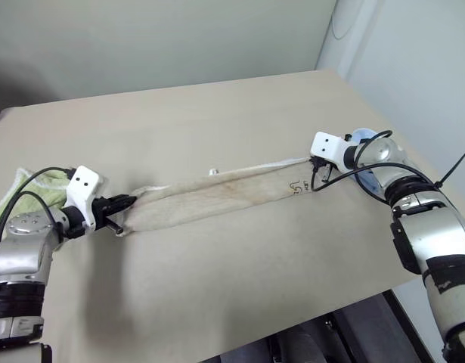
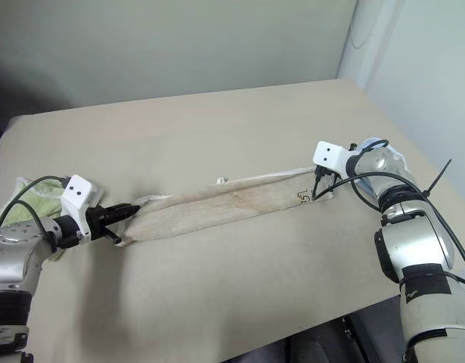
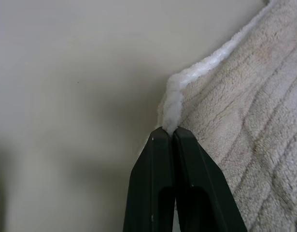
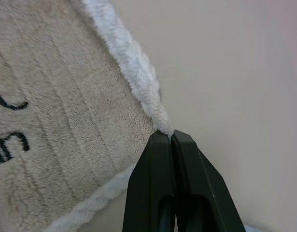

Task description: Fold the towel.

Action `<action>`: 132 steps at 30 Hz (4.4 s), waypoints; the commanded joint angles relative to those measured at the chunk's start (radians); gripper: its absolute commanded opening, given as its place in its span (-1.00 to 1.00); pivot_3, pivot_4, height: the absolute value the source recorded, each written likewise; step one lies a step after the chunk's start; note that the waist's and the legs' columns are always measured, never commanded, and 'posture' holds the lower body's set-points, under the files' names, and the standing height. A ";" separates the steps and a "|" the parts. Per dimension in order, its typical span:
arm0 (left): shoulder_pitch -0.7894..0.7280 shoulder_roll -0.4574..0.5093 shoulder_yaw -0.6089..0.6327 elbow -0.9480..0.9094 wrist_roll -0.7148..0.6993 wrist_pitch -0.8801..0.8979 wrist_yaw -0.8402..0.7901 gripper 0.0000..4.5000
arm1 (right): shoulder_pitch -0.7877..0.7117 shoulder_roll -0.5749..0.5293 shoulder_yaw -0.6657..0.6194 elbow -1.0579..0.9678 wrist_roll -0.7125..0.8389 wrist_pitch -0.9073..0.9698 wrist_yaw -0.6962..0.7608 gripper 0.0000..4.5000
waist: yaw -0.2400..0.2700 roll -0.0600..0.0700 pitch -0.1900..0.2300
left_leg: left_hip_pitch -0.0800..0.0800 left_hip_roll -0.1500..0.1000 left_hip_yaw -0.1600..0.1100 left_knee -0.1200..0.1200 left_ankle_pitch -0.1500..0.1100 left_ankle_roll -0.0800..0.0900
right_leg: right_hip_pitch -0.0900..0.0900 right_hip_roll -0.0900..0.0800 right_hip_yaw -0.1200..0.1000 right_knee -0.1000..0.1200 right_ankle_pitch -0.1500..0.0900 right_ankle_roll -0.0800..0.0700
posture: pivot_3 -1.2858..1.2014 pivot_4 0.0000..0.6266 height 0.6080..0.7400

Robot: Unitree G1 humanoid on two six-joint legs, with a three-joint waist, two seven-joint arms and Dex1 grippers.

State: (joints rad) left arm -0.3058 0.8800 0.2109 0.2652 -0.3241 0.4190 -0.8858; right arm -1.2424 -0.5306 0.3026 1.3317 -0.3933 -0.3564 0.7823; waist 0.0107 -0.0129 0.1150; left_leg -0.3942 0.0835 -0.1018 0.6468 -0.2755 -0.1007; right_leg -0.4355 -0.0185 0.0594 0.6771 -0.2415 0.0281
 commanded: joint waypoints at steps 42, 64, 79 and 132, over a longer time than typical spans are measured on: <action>0.227 -0.088 0.102 -0.479 -0.066 -0.178 0.020 1.00 | 0.403 0.062 -0.938 -0.893 0.923 1.729 -0.248 0.99 | -0.005 -0.001 0.000 | 0.004 0.001 0.008 0.002 0.001 -0.001 | 0.003 0.011 0.003 0.001 0.000 -0.001 | 0.03 -0.52 1.00; 0.230 -0.161 -0.053 -0.552 -0.024 -0.189 0.051 1.00 | 0.313 0.274 -0.926 -0.581 0.942 1.419 -0.415 0.99 | -0.027 -0.005 -0.003 | 0.013 -0.001 0.007 0.015 -0.011 0.015 | 0.007 0.015 0.002 0.001 0.002 0.004 | 0.03 -0.52 1.00; 0.247 -0.173 -0.057 -0.553 -0.013 -0.207 0.062 1.00 | 0.303 0.177 -0.928 -0.521 0.981 1.346 -0.456 -0.66 | -0.016 -0.004 -0.002 | 0.012 -0.001 0.007 0.017 -0.015 0.014 | 0.005 0.014 0.003 0.001 0.002 0.004 | 0.03 -0.52 1.00; 0.239 -0.215 -0.008 -0.561 -0.069 -0.172 0.125 1.00 | 0.334 0.073 -0.198 -1.050 0.693 1.028 0.218 -0.38 | 0.007 -0.004 -0.002 | 0.011 -0.002 0.003 0.019 -0.016 0.003 | 0.006 0.015 0.004 0.000 0.002 0.004 | 0.03 -0.52 1.00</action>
State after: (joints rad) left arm -0.0672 0.6738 0.1564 -0.2507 -0.3541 0.2352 -0.7742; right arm -0.8917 -0.4461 0.1350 0.2442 0.3209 0.7107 1.0327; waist 0.0178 -0.0166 0.1130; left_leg -0.3829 0.0818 -0.0984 0.6658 -0.2918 -0.0978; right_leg -0.4299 -0.0031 0.0638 0.6772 -0.2390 0.0325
